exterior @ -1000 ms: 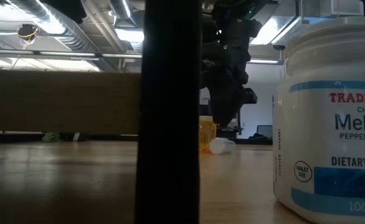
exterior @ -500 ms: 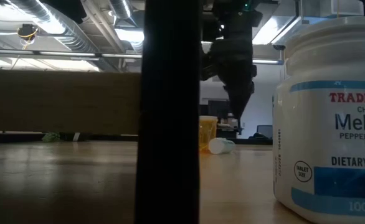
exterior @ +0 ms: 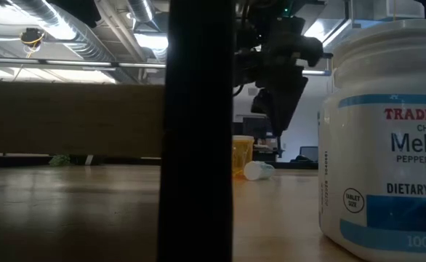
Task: Pick and place medicine bottles onto shelf by color
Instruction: Put the bottom left small blue pill bottle on the shelf
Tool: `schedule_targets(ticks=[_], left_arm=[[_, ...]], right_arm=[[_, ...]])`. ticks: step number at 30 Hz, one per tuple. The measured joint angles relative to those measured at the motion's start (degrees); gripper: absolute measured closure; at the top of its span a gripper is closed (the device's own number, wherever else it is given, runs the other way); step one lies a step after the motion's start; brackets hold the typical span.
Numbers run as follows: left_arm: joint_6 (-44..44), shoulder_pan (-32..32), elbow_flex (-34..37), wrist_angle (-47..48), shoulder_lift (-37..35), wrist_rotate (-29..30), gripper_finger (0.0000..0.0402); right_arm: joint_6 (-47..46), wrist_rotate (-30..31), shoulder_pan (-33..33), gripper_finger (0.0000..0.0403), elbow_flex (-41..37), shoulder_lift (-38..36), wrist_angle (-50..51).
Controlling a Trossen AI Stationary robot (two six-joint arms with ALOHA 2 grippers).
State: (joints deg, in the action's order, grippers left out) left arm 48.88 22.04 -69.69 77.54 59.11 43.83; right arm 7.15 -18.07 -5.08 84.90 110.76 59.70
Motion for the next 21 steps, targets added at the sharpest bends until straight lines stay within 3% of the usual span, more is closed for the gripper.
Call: schedule_targets(ticks=[3,7,14,21], left_arm=[[0.04,0.0,0.0,0.0,0.0,0.0,0.0198],[0.07,0.0,0.0,-0.02,0.0,0.0,0.0198],[0.36,0.0,0.0,-0.06,0.0,0.0,0.0198],[0.55,-0.02,0.0,-0.11,0.02,0.0,0.0198]], right_arm=[[3.03,0.66,0.02,0.0258,-0.02,0.0,-0.04],[6.86,5.96,0.0,0.0233,-0.04,0.0,-0.28],[15.4,6.45,-0.17,0.0228,-1.02,0.59,-4.98],[15.86,7.04,-0.41,0.0228,-5.06,0.63,-6.85]])
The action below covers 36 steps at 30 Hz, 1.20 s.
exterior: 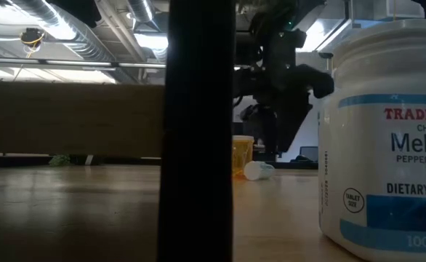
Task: Pick and place medicine bottles onto shelf by color
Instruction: Put the bottom left small blue pill bottle on the shelf
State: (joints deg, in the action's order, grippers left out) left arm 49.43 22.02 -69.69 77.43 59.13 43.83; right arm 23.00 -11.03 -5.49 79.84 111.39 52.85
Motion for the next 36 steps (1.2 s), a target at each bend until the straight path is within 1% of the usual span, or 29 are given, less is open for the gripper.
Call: schedule_targets(ticks=[3,6,12,15,22,27,33,36], left_arm=[[0.04,0.0,0.0,0.0,0.0,0.0,0.0198],[0.07,0.02,0.0,-0.02,0.0,0.0,0.0198],[0.11,0.02,0.0,-0.02,0.0,0.0,0.0198],[0.11,0.0,0.0,0.0,0.0,0.0,0.0198],[0.09,0.0,0.0,0.0,0.0,0.0,0.0198],[0.09,0.0,0.0,-0.02,-0.02,-0.02,0.0198],[0.09,0.02,0.0,-0.11,0.0,-0.24,0.0198],[0.09,0.0,0.0,-0.11,0.0,-0.24,0.0198]], right_arm=[[0.02,1.99,-0.03,0.0228,-1.77,0.0,-3.47],[0.02,2.41,-0.03,0.0228,-2.39,0.02,-5.97],[0.39,2.41,-0.03,0.0228,-2.41,0.02,-6.52],[2.85,2.41,-0.03,0.0228,-2.41,0.02,-6.53],[4.41,2.34,-0.07,0.0228,-2.43,1.06,-6.95],[4.72,-0.39,-0.07,0.0228,-2.43,3.01,-7.33],[4.25,1.48,-0.07,0.0229,-2.43,3.5,-7.95],[3.68,1.56,-0.07,0.0239,-2.43,3.5,-8.56]])
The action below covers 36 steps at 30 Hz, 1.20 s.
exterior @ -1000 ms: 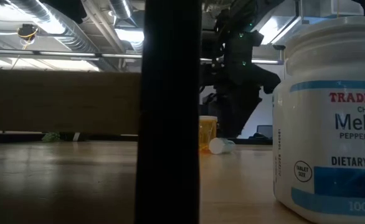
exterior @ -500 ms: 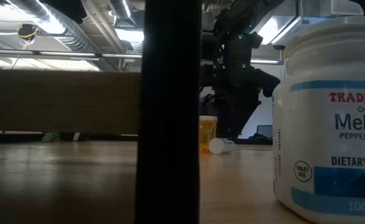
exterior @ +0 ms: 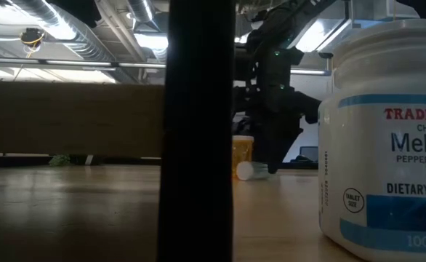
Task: Pick and place medicine bottles onto shelf by color
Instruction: Put the bottom left small blue pill bottle on the shelf
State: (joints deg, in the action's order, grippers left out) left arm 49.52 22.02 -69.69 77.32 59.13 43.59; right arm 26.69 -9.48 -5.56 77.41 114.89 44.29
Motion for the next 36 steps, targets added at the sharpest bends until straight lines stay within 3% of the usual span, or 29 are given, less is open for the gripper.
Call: schedule_targets(ticks=[10,26,36], left_arm=[[0.0,0.0,0.0,0.0,0.0,0.0,0.0198],[-0.01,0.01,0.0,0.02,0.0,0.0,0.0198],[-0.15,0.02,-0.01,0.17,-0.01,0.5,0.0198]], right_arm=[[-2.42,-0.11,0.13,0.0296,0.0,0.04,-2.72],[-6.86,-1.14,0.2,0.0297,0.02,-0.22,0.27],[-11.78,-1.21,0.21,0.0297,0.04,-5.91,2.47]])
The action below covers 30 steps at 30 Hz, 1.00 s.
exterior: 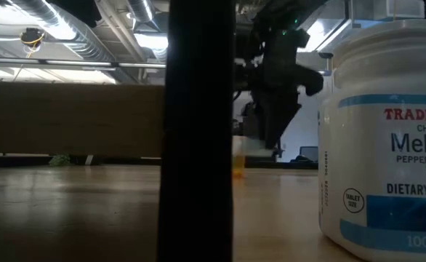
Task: Pick and place medicine bottles onto shelf by color
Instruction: Put the bottom left small blue pill bottle on the shelf
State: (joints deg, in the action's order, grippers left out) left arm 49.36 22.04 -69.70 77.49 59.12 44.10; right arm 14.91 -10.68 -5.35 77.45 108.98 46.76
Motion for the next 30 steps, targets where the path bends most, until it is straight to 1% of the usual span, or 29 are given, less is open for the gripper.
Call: schedule_targets(ticks=[5,9,14,17,20,25,30], left_arm=[[-0.42,0.0,0.0,-0.02,0.0,0.06,0.0198],[-0.44,-0.01,0.01,-0.22,0.02,0.01,0.0198],[-0.39,-0.01,0.0,-0.66,0.02,0.0,0.0198],[-0.44,0.0,-0.01,-0.9,0.02,-0.03,0.0198],[-0.67,0.0,-0.01,-0.89,0.02,1.24,0.0198],[-6.47,-0.01,0.0,-3.25,0.01,1.96,0.0198],[-19.39,-1.35,-0.01,-10.46,0.63,1.97,0.0198]], right_arm=[[-3.93,0.19,0.61,0.0297,0.02,-3.95,-0.12],[-6.16,4.69,1.85,0.0297,0.49,-6.14,0.16],[-7.28,7.78,2.31,0.0297,4.14,-6.87,-0.3],[-7.03,12.55,2.31,0.0297,6.23,-6.87,-1.54],[-6.79,17.96,2.1,0.0297,8.23,-6.85,-2.71],[-3.8,22.29,1.5,0.0297,9.35,-6.79,-8.65],[0.41,22.67,1.34,0.0297,9.49,-6.79,-15.85]])
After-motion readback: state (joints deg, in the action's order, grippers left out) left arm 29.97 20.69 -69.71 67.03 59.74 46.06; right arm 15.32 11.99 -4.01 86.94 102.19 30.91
